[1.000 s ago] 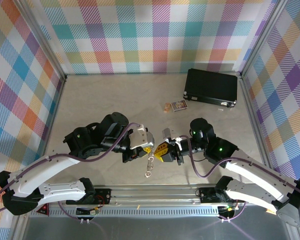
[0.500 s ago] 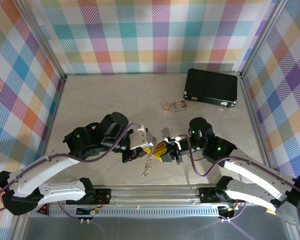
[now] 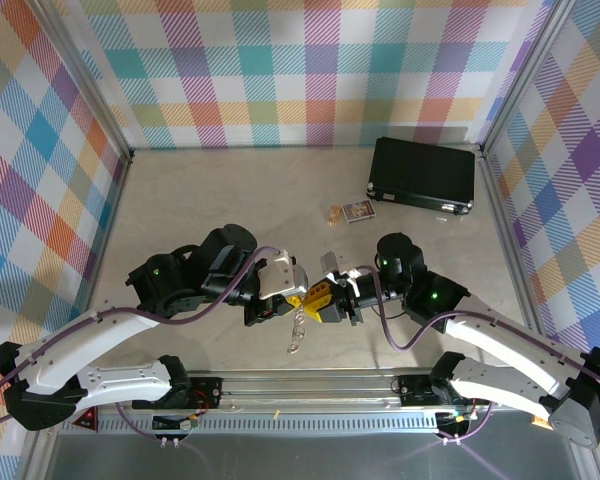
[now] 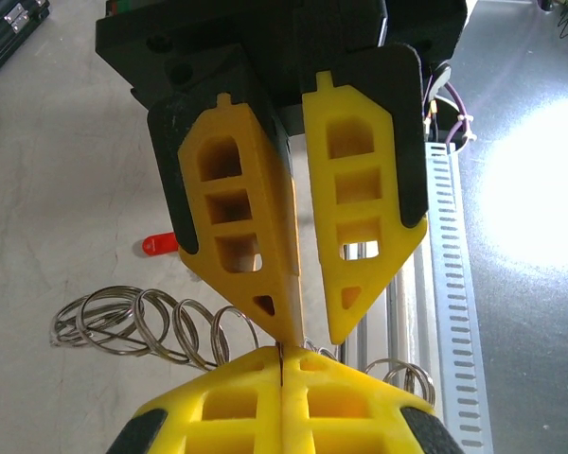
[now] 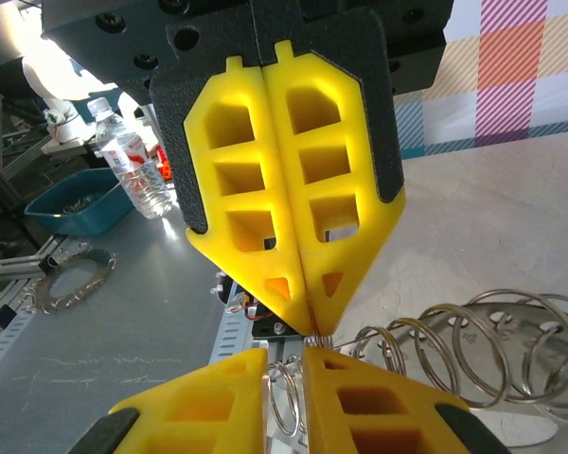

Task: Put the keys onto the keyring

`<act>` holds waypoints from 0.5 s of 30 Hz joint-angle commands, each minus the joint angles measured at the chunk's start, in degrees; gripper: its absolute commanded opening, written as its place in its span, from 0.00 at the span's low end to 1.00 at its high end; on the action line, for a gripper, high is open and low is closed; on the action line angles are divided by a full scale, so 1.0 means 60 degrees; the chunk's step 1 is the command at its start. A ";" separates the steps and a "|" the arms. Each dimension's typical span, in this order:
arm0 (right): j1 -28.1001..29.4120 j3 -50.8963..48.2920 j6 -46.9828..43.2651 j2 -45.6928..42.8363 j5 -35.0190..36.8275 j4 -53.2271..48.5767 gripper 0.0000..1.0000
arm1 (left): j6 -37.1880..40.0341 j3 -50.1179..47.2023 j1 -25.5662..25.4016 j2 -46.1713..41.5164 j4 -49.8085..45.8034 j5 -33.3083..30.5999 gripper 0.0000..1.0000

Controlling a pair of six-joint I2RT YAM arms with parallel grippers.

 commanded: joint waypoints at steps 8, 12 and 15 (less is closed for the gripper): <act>-0.0010 0.0095 -0.0137 -0.0166 -0.0192 -0.0087 0.20 | 0.0116 0.0178 -0.0130 -0.0130 0.0155 0.0246 0.00; -0.0010 0.0056 -0.0146 -0.0298 -0.0073 -0.0204 0.21 | 0.0113 0.0159 -0.0132 -0.0143 0.0176 0.0229 0.00; -0.0010 0.0024 -0.0143 -0.0334 0.0073 -0.0232 0.20 | 0.0112 0.0153 -0.0129 -0.0161 0.0180 0.0249 0.00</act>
